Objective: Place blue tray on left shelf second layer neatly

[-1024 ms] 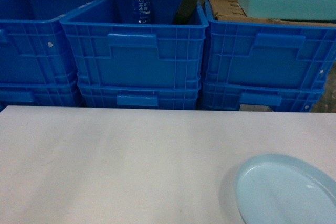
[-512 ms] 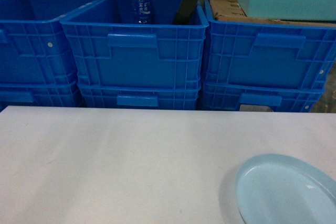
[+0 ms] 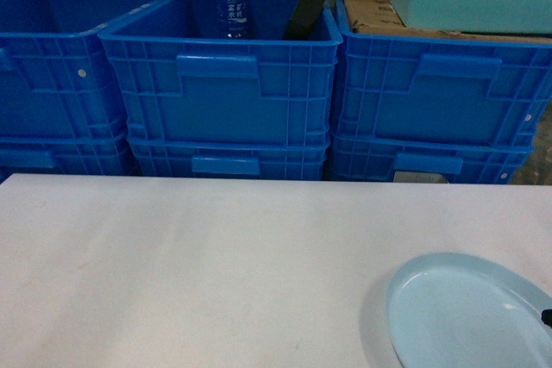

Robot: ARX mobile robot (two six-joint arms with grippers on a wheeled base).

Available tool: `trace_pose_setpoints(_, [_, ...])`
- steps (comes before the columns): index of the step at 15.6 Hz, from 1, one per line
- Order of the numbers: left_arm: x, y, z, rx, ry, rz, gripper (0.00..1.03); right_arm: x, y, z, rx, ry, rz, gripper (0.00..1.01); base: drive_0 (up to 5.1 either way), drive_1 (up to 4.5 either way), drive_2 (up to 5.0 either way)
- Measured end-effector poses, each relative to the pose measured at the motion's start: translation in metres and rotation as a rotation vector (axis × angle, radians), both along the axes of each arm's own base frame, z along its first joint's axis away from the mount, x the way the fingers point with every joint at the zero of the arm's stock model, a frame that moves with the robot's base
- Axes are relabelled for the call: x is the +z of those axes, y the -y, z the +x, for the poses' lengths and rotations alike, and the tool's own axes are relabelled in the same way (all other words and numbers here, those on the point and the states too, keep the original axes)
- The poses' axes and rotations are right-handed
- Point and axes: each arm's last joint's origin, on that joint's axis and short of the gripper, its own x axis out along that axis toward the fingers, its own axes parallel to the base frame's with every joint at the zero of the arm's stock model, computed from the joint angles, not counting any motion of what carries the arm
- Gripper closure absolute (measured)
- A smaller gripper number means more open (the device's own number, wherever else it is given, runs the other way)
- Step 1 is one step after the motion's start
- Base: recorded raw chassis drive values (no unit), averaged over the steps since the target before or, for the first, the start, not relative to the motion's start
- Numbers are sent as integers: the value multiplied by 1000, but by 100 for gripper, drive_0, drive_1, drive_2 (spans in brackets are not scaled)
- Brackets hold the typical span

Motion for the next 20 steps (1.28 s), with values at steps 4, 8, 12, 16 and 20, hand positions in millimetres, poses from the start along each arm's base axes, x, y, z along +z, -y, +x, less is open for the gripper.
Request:
trace_pose_setpoints(4, [0,0,0,0,0,0,5,-9,-11,-5,11,-15,24,3,0,0,0])
trace_pose_setpoints(8, [0,0,0,0,0,0,5,-14,-17,-2,-2,-18,40,3,0,0,0])
trace_pose_setpoints(12, [0,0,0,0,0,0,5,-26,-17,-3,-28,-24,5,34,0,0,0])
trace_pose_setpoints(16, [0,0,0,0,0,0,5,-35,0,-11,-78,-48,-7,79,0,0,0])
trace_pose_setpoints(20, [0,0,0,0,0,0,5,-34,9,-25,-111,-54,16,99,0,0,0])
